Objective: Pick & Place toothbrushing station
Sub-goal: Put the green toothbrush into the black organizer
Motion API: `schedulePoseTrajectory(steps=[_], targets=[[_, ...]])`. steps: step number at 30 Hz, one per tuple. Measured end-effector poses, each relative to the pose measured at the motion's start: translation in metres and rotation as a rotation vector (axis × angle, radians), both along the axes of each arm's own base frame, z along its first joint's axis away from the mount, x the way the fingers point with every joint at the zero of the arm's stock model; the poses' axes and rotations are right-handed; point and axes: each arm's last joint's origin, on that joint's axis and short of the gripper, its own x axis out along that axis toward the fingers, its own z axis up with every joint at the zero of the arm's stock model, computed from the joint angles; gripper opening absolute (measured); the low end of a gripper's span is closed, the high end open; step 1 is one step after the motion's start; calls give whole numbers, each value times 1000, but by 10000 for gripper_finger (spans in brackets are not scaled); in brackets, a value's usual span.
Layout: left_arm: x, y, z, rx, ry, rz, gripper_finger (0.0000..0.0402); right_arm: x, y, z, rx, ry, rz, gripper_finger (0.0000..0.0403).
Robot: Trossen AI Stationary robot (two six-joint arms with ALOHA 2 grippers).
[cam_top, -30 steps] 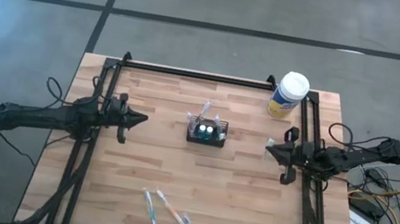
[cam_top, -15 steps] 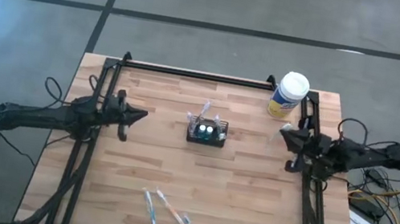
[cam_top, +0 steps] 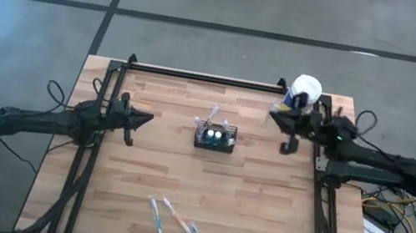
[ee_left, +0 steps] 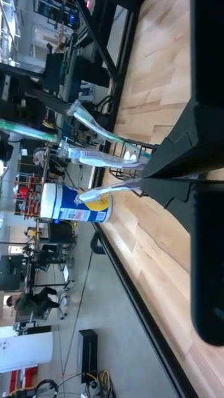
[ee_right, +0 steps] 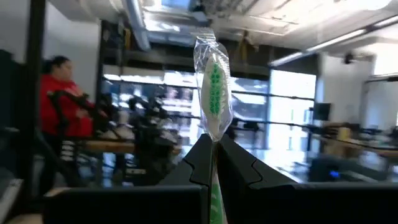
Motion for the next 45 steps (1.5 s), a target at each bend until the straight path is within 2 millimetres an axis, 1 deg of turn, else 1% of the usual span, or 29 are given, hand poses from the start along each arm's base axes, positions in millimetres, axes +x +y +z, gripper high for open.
schedulePoseTrajectory(steps=[3,6,11,13,17,19,21,24,28,36,45], targets=[[0,0,-2,-1,7,0,14,16,-17,-15,25,-38,34,8],[0,0,-5,-4,22,0,14,30,-30,-37,51,-41,19,8],[0,0,-6,-5,24,0,14,49,-39,-61,77,-100,58,8],[0,0,-6,-5,25,0,14,58,-43,-71,102,-68,56,8],[0,0,-7,-6,25,0,14,72,-49,-82,122,-26,49,8],[0,0,-7,-6,25,0,14,78,-49,-88,125,-2,54,8],[0,0,-7,-6,25,0,14,83,-49,-89,112,0,56,8],[0,0,-7,-6,24,0,14,87,-49,-95,120,22,60,8],[0,0,-7,-6,24,1,14,87,-46,-100,110,43,63,8],[0,0,-7,-6,26,0,14,95,-38,-123,83,125,12,8],[0,0,-7,-6,27,0,14,101,-31,-140,55,194,10,8]])
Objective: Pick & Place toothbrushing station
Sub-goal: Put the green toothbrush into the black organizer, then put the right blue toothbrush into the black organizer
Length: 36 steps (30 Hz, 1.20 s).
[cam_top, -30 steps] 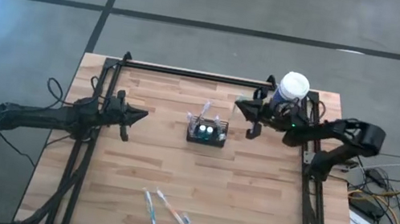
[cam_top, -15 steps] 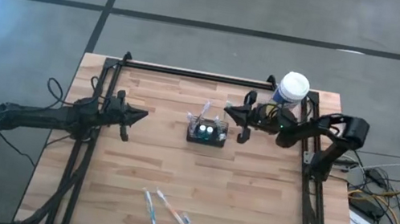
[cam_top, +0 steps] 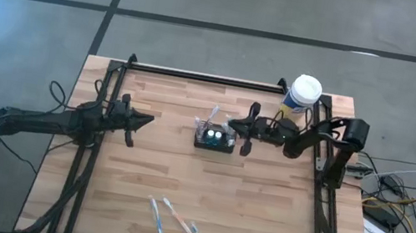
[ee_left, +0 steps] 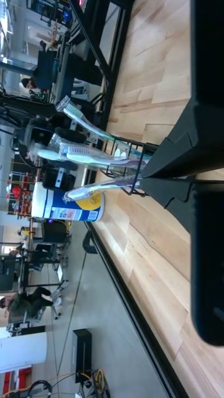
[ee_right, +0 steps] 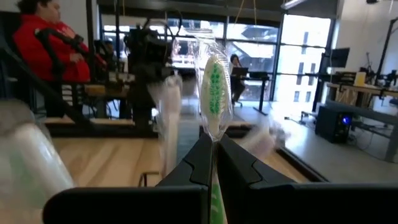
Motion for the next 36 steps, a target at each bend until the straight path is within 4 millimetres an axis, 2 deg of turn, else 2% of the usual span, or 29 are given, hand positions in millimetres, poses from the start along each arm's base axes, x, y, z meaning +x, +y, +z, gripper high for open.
schedulePoseTrajectory(steps=[11,18,27,36], targets=[[0,0,-1,-1,5,0,14,0,1,-18,37,90,-14,8],[0,0,0,-4,3,0,14,0,2,-20,95,121,-6,19],[0,0,0,-7,-1,0,14,-1,2,-21,165,134,-2,106],[0,0,0,-7,-2,1,14,-4,2,-4,181,123,-42,183]])
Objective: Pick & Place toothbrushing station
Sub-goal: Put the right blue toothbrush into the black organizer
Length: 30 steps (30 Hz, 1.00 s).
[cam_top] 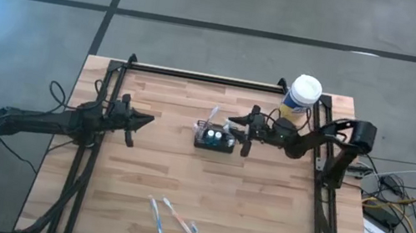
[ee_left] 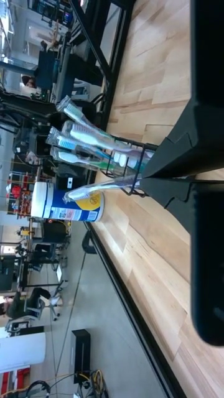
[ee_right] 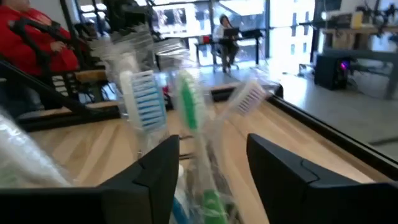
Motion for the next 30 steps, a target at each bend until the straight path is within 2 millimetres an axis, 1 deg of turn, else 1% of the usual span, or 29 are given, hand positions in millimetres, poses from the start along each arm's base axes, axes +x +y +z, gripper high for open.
schedulePoseTrajectory(steps=[4,10,13,18,21,24,27,29,30], targets=[[0,0,0,0,0,0,14,-4,1,9,8,52,-10,197],[0,0,0,0,-2,0,14,-16,4,39,-21,50,-37,198],[0,0,0,0,-2,0,14,-29,7,57,-7,75,-75,198],[0,0,0,0,-2,0,14,-61,17,77,3,204,-207,183],[0,0,0,0,-2,0,14,-81,29,89,-7,206,-208,155],[0,0,0,0,-2,0,14,-97,41,93,-47,151,-177,110],[0,0,0,-3,-2,0,14,-112,49,91,-76,89,-144,57],[0,0,0,-5,-3,0,14,-121,53,86,-87,47,-130,23],[0,0,0,-6,-4,1,14,-125,55,82,-91,18,-127,17]])
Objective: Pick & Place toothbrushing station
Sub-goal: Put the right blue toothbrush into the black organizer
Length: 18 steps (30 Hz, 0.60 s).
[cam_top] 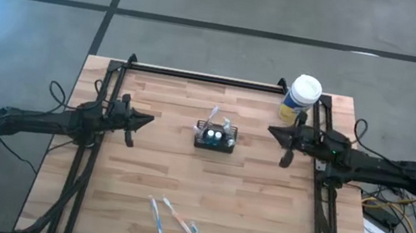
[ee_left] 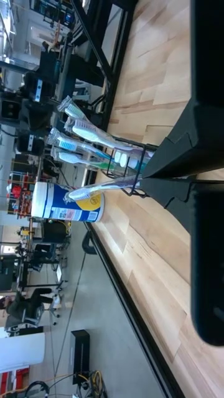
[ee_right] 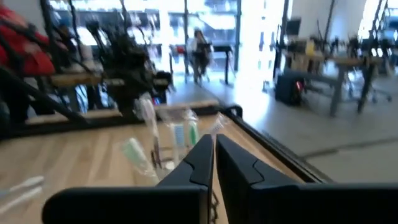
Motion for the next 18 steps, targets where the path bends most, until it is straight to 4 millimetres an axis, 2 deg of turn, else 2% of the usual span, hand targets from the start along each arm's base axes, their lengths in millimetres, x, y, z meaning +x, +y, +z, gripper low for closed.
schedulePoseTrajectory(steps=[5,10,18], targets=[[0,0,0,0,-1,0,14,-15,2,-18,-24,-128,-2,11],[0,0,0,-1,0,0,14,-22,0,-31,-17,-165,-5,8],[0,0,0,0,0,0,14,-25,0,-33,-14,-185,34,8]])
